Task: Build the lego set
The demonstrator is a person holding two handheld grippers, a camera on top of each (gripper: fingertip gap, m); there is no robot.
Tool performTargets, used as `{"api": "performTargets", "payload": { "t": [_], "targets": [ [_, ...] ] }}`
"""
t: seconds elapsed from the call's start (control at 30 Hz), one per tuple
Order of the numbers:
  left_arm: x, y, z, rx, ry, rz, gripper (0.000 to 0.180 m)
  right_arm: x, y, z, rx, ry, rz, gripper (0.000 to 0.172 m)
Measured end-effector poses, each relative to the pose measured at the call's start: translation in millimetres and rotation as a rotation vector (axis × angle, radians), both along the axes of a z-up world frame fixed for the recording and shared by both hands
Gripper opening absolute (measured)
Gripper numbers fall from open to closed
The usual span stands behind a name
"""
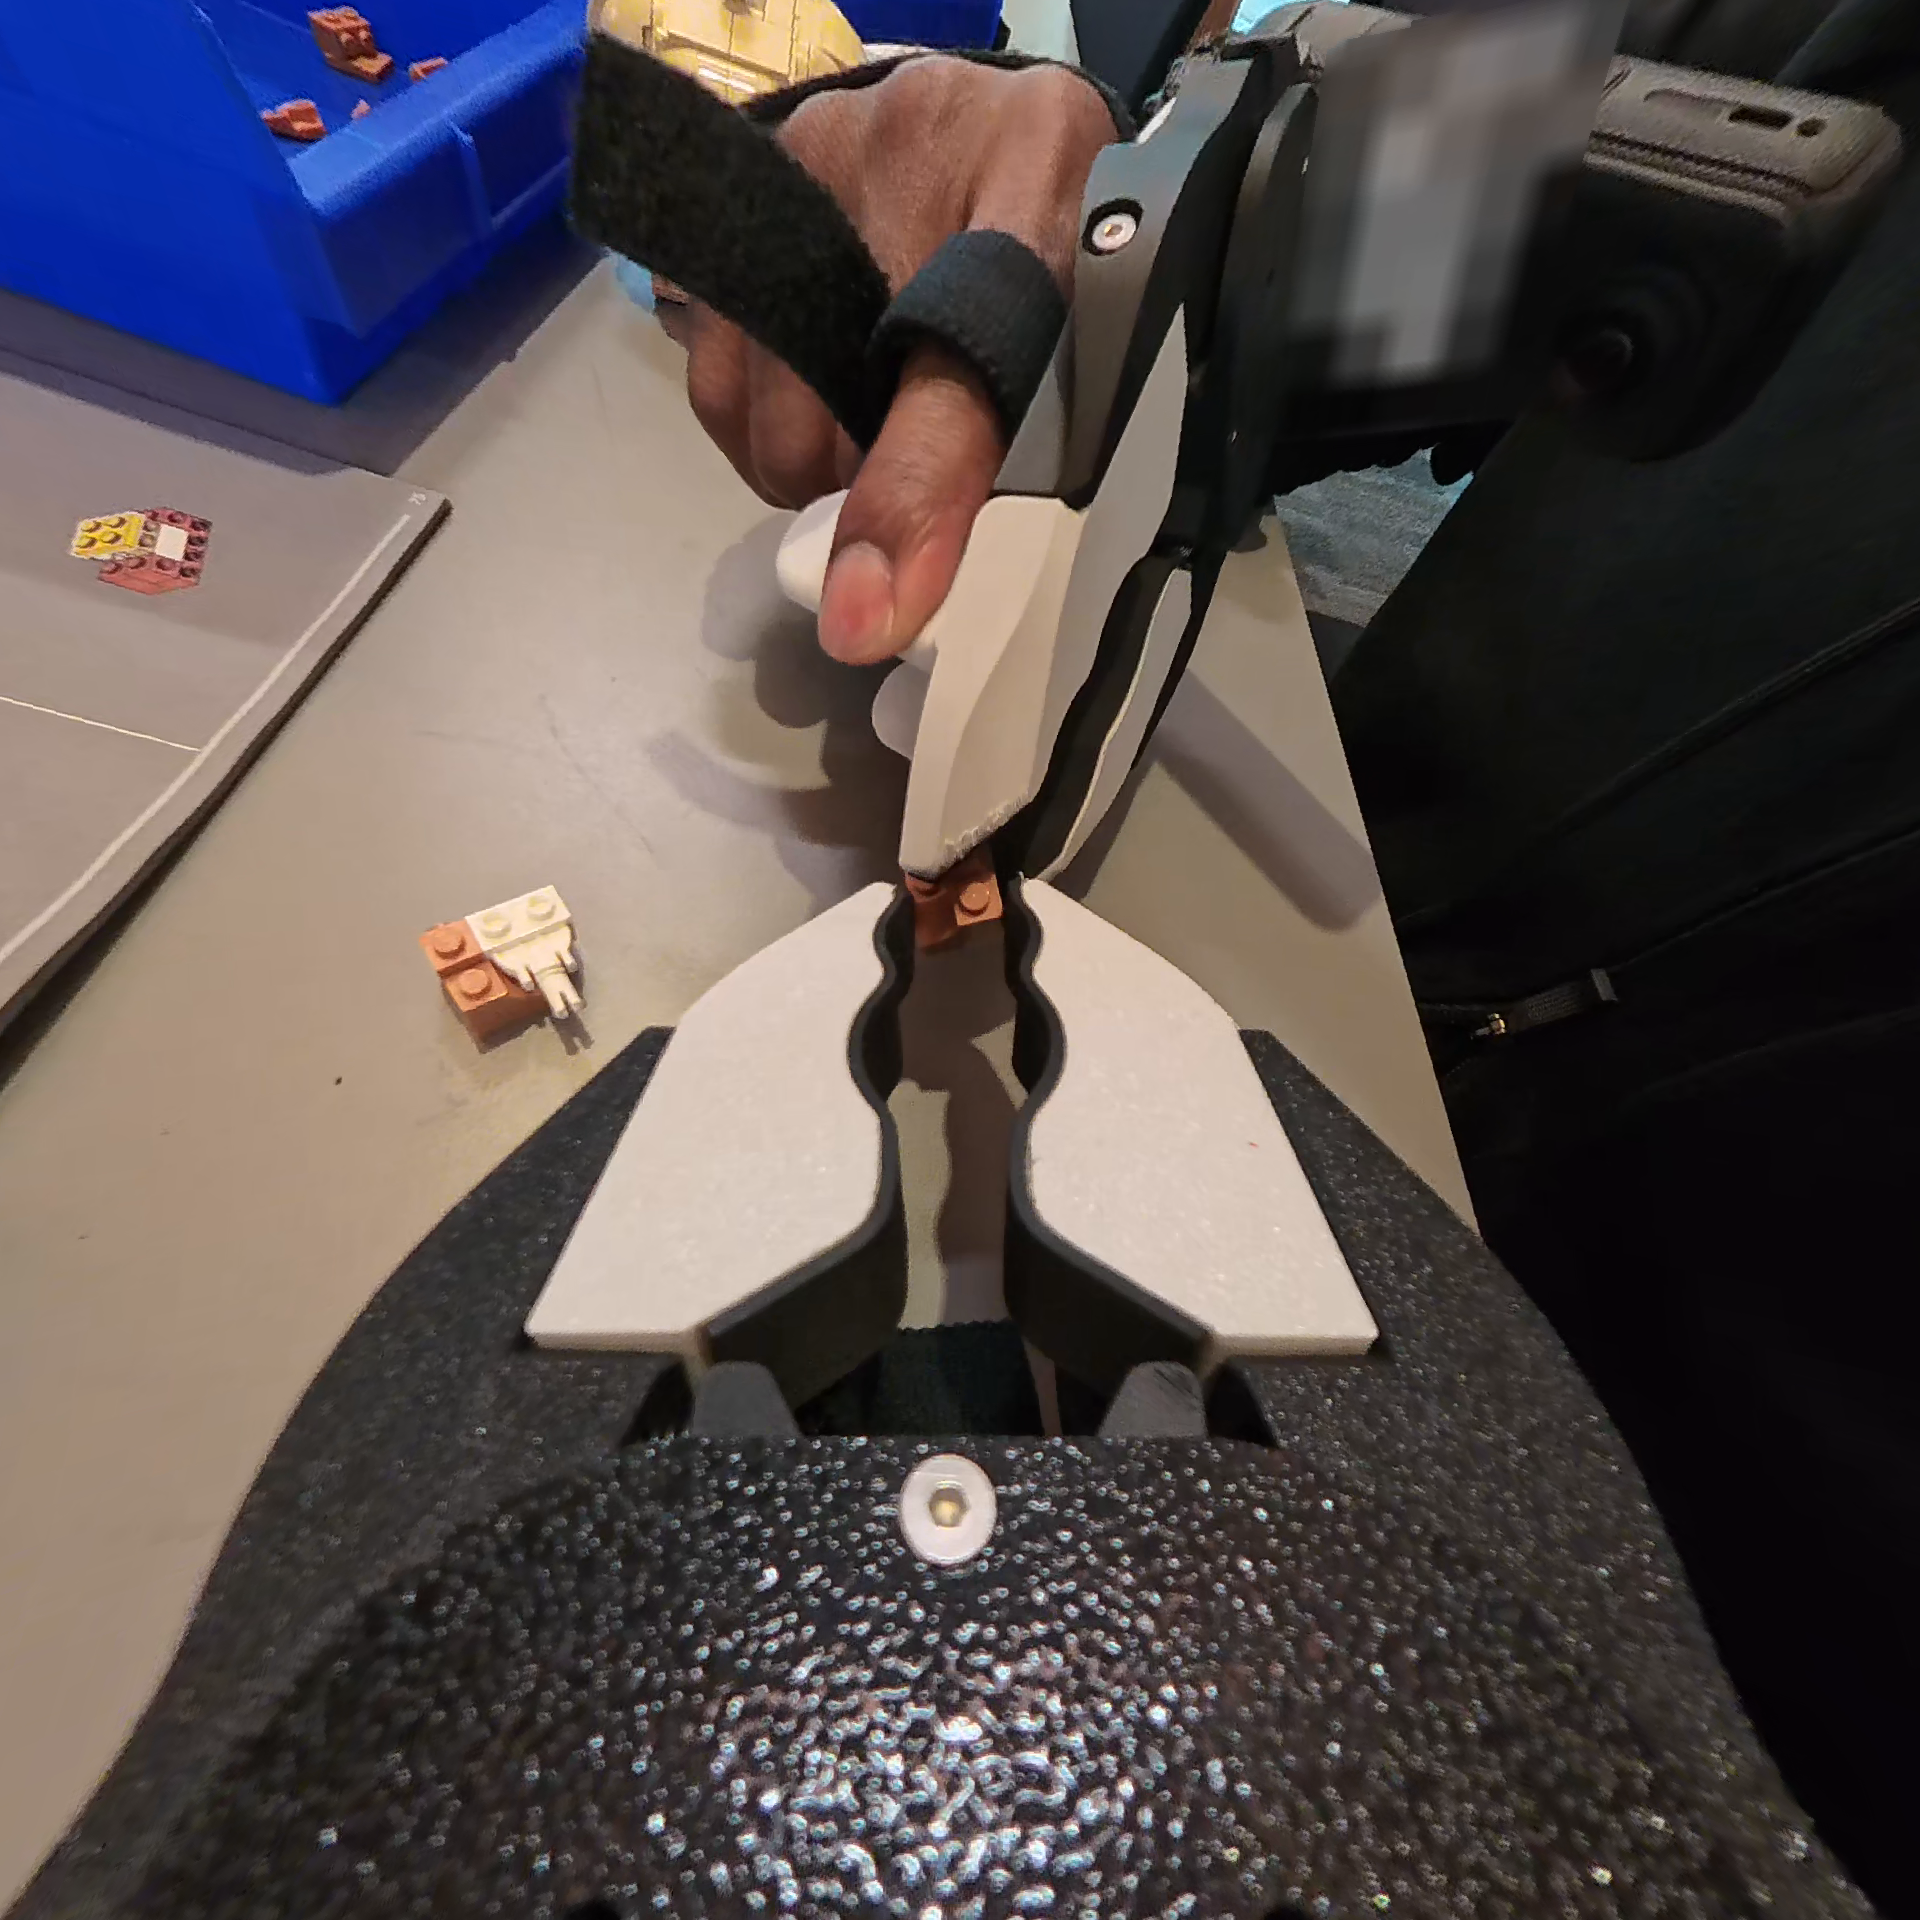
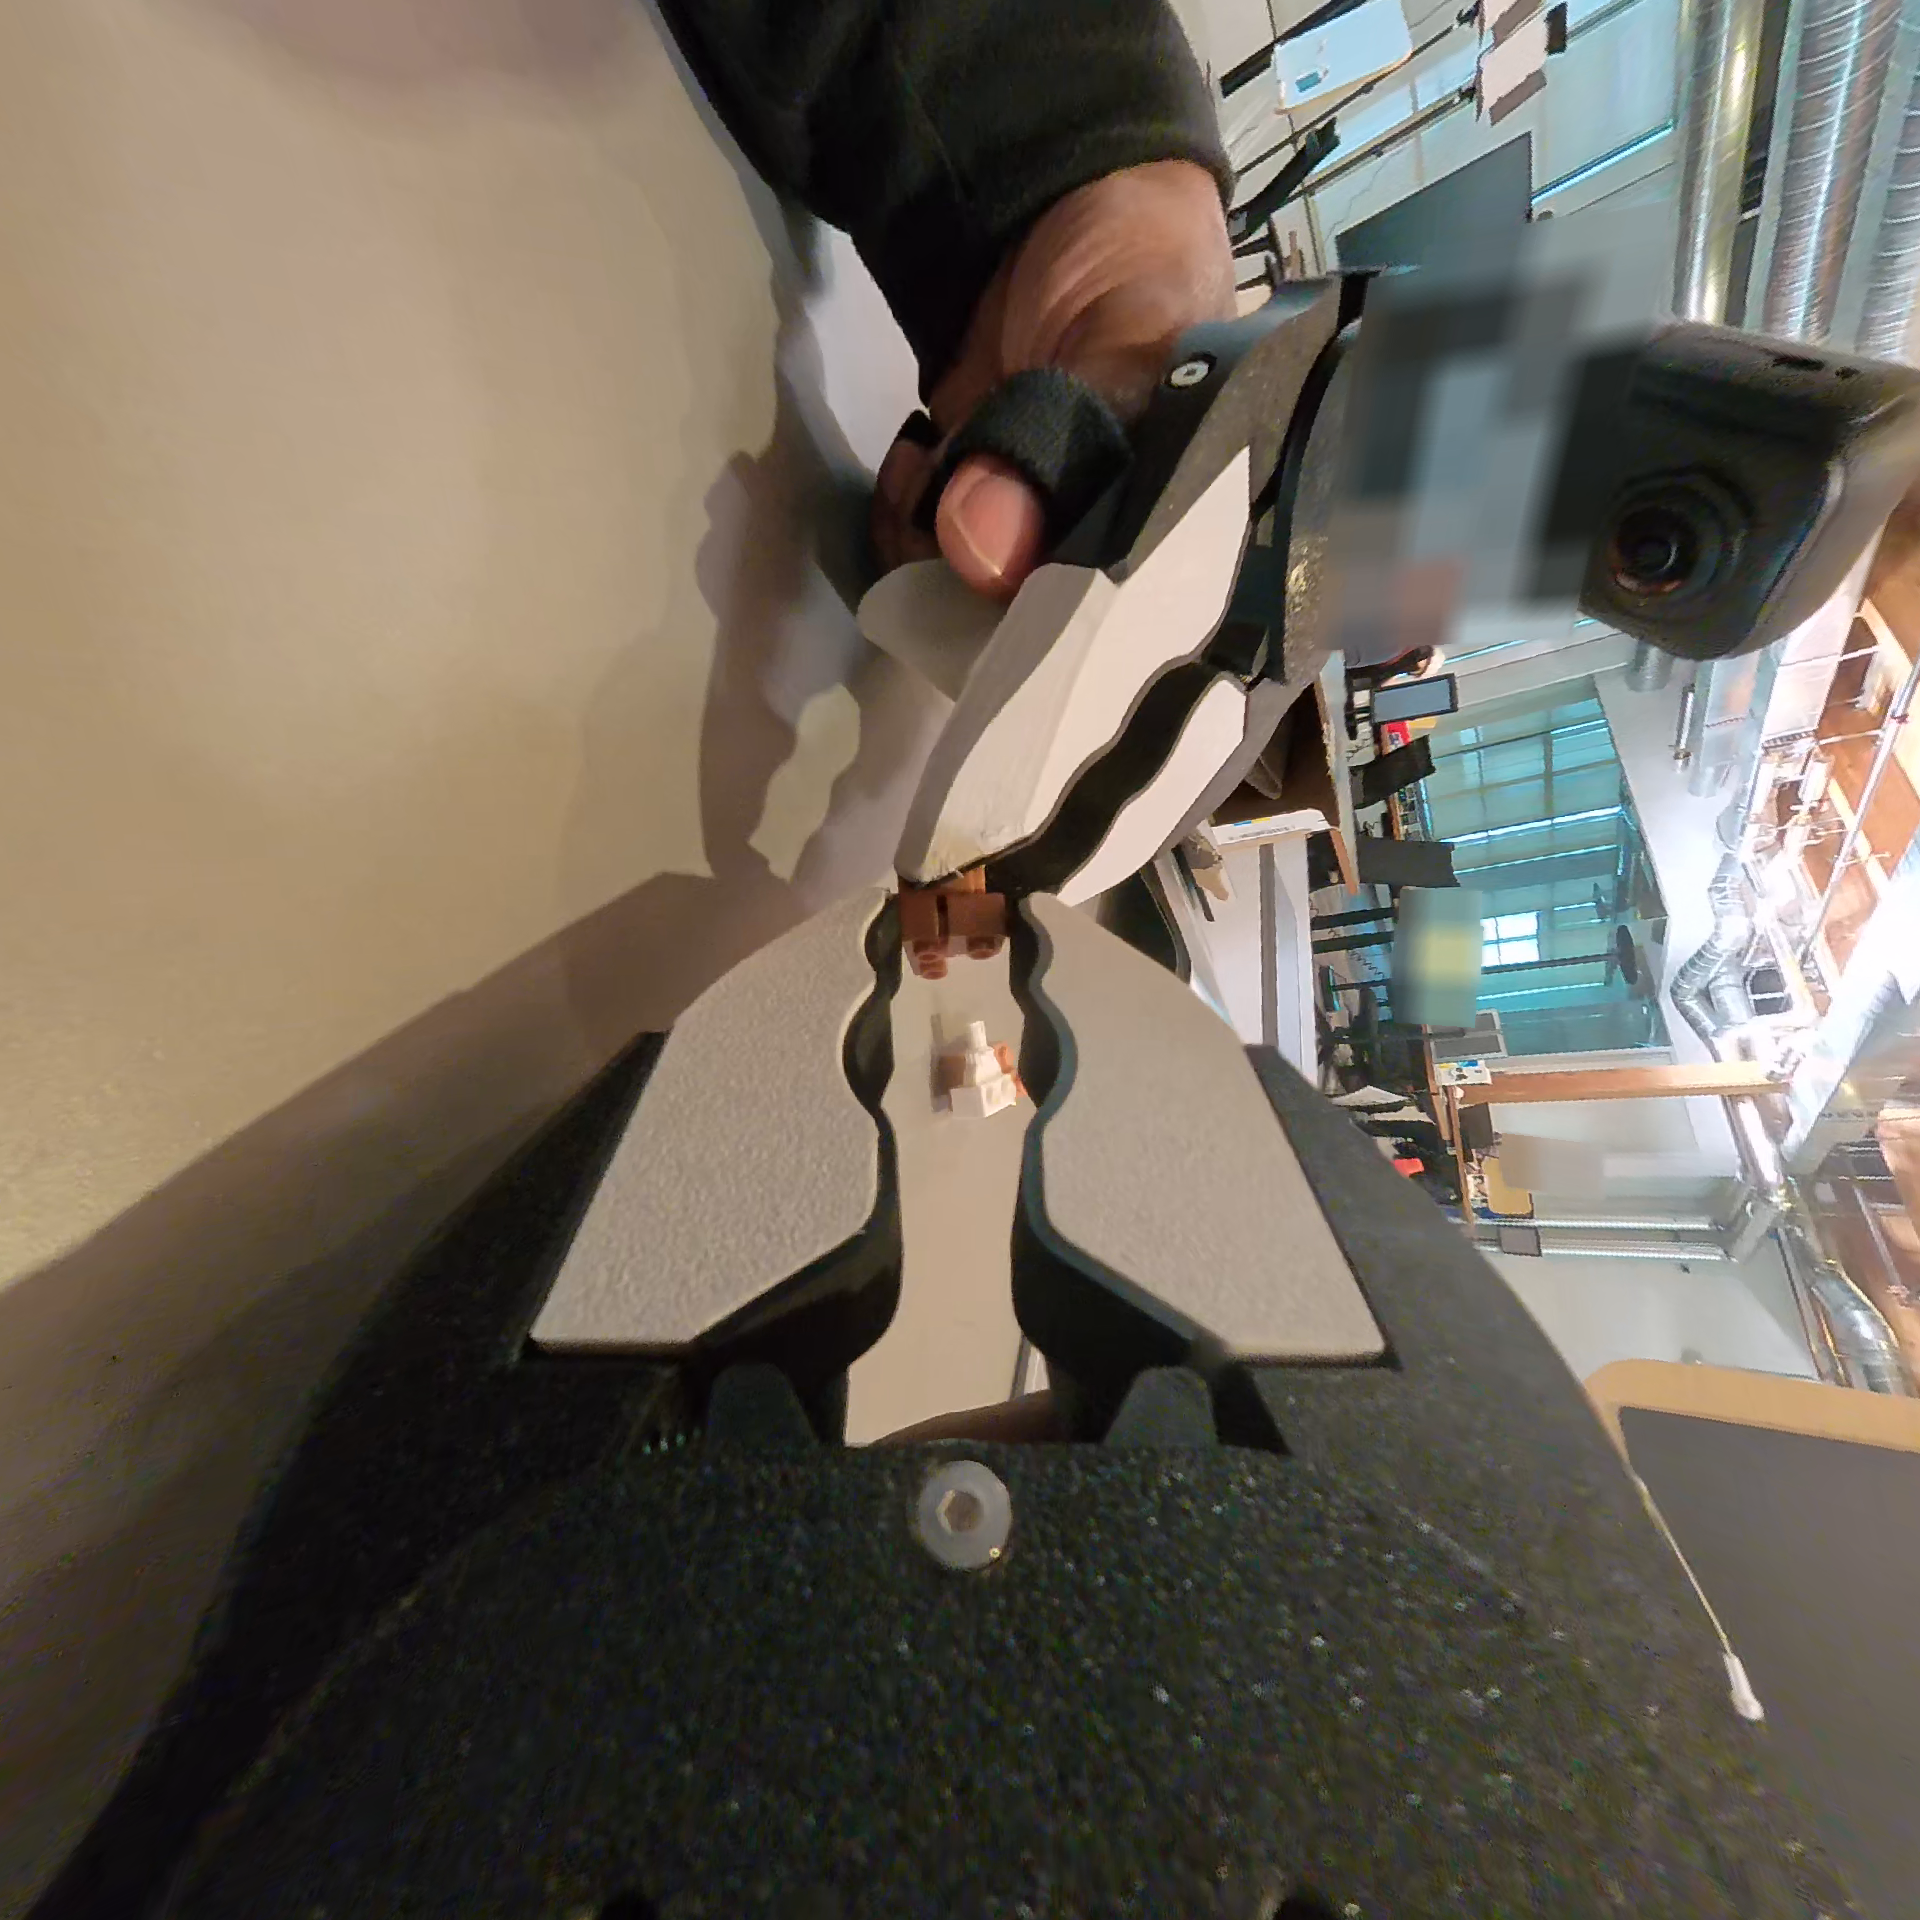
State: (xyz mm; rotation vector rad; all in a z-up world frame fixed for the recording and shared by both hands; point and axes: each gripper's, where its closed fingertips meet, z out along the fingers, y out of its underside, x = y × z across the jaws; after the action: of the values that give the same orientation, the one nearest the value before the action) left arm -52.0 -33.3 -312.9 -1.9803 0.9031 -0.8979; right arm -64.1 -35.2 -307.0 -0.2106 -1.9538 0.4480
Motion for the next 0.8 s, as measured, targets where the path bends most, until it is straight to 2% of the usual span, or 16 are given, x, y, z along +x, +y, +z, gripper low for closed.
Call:
{"api": "performTargets", "payload": {
  "t": [0.8],
  "targets": [
    [1.3,0.0,2.8,-0.042,-0.062,0.005,0.017,0.0,0.6,3.7,-0.034,-0.009,-0.013,0.018]
  ]
}}
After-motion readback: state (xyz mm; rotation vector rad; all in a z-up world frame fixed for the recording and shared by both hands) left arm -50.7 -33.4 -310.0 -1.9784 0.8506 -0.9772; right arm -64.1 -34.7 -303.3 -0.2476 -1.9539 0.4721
